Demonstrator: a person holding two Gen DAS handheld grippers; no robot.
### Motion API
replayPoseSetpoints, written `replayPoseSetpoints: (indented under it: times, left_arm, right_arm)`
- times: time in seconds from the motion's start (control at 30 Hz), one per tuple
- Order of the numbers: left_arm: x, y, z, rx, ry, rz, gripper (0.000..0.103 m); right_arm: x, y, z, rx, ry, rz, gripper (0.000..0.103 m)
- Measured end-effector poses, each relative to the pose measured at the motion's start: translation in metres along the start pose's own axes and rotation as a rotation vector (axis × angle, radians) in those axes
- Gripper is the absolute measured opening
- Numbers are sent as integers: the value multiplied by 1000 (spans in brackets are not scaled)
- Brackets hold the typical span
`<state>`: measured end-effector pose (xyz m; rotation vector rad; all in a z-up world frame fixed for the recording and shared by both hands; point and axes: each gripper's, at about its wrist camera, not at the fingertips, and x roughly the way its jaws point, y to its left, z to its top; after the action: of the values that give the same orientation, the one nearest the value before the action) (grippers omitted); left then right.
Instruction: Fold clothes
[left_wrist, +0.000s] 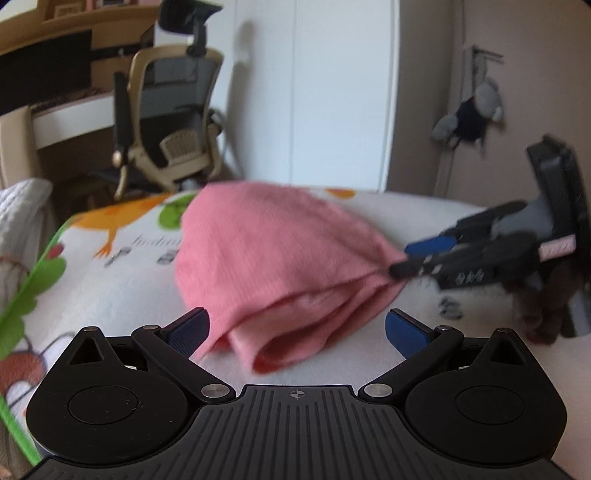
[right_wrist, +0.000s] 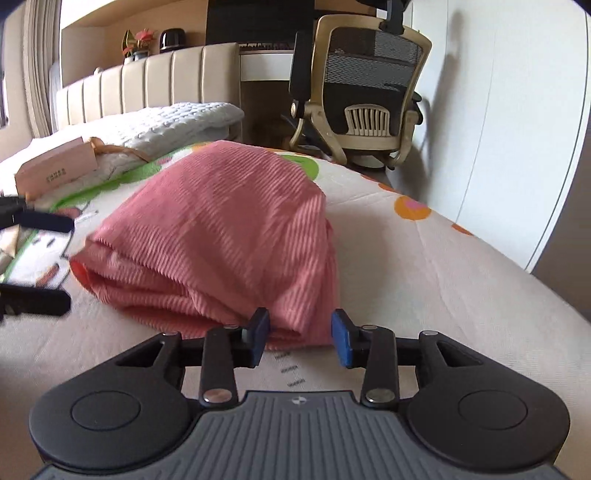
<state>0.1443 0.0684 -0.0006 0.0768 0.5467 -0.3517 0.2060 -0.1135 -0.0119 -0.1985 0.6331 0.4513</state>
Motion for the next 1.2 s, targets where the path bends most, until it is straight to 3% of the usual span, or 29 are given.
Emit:
replayPoseSetpoints:
  times: [0.1,0.17,0.27,0.43,0.47,0.53,0.6,0.67,0.83,1.2]
  left_arm:
    - [5,-9,5,14,-12,-61,103]
    - [22,-11,1,10,37,-91,103]
    - [33,-17,-10,20,74,-43,103]
    - [11,-31,-26,-61,51,-3,103]
    - [7,-36,-30,-65,52,27,103]
    - [-4,-43,-37,-84,37,95,103]
    - [-10,-48,-43,-118,54,140,103]
    - [-12,-52,-51,-155,108,161,103]
    - [-15,-61,-56,-119,112,215,103]
    - [-14,-61,-56,-125,124,221,103]
  right_arm:
    - [-2,0,-4,-1,11,-9,43]
    - [-6,0,-7,6,12,-14,43]
    - [-18,0,-14,23,0,-20,45]
    - [-51,8,-32,64,-39,-15,72]
    - [-58,11,-36,71,-46,-12,76]
    - [-71,18,-45,85,-60,-6,95]
    - [-81,24,-53,96,-66,-8,103]
    - [-79,30,-56,88,-39,-41,103]
    - [-69,40,-62,70,51,-127,103]
    - [-66,25,-67,157,60,-77,103]
